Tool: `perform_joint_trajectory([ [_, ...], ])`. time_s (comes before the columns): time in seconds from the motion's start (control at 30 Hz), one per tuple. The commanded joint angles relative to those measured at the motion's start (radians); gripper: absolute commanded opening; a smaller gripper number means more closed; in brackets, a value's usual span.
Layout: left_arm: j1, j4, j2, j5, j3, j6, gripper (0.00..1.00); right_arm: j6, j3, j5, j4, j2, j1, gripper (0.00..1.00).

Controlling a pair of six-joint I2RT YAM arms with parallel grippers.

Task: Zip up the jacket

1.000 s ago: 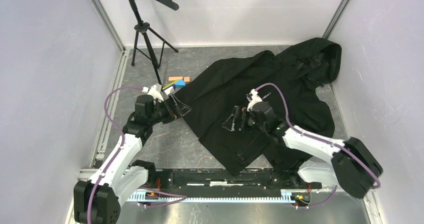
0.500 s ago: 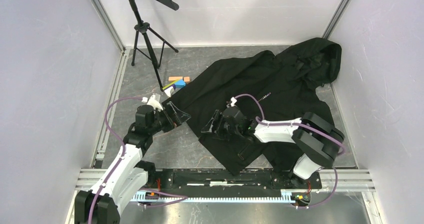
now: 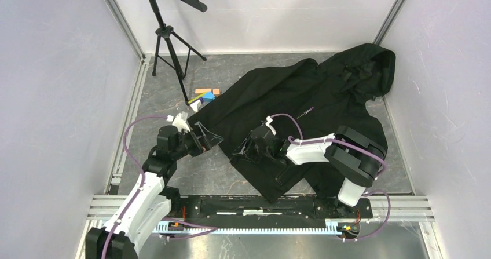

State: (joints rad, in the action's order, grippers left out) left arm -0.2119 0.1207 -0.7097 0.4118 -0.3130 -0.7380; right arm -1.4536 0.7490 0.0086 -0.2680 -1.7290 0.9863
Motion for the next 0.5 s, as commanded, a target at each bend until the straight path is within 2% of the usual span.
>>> perform_joint_trajectory([
  [0.0,-0.018,-0.006,0.039,0.036,-0.01,-0.038,0.98,0.003,0.01,0.107,0.041,0.011,0.002,0.45],
  [0.1,-0.029,-0.004,0.037,0.031,-0.015,-0.049,0.98,0.05,0.017,0.112,0.004,-0.017,0.002,0.34],
  [0.2,-0.043,-0.004,0.019,0.046,-0.028,-0.055,0.98,0.095,-0.024,0.129,-0.027,0.021,0.002,0.05],
  [0.23,-0.051,-0.004,0.01,0.052,-0.034,-0.057,0.98,0.124,-0.052,0.145,-0.045,0.05,0.002,0.01],
  [0.33,-0.091,-0.013,-0.022,0.054,-0.047,-0.052,0.98,0.332,-0.144,0.16,-0.175,0.165,-0.008,0.0],
  [0.47,-0.14,-0.114,-0.107,0.075,-0.05,-0.094,0.94,0.698,-0.358,0.008,-0.619,0.296,-0.018,0.0],
])
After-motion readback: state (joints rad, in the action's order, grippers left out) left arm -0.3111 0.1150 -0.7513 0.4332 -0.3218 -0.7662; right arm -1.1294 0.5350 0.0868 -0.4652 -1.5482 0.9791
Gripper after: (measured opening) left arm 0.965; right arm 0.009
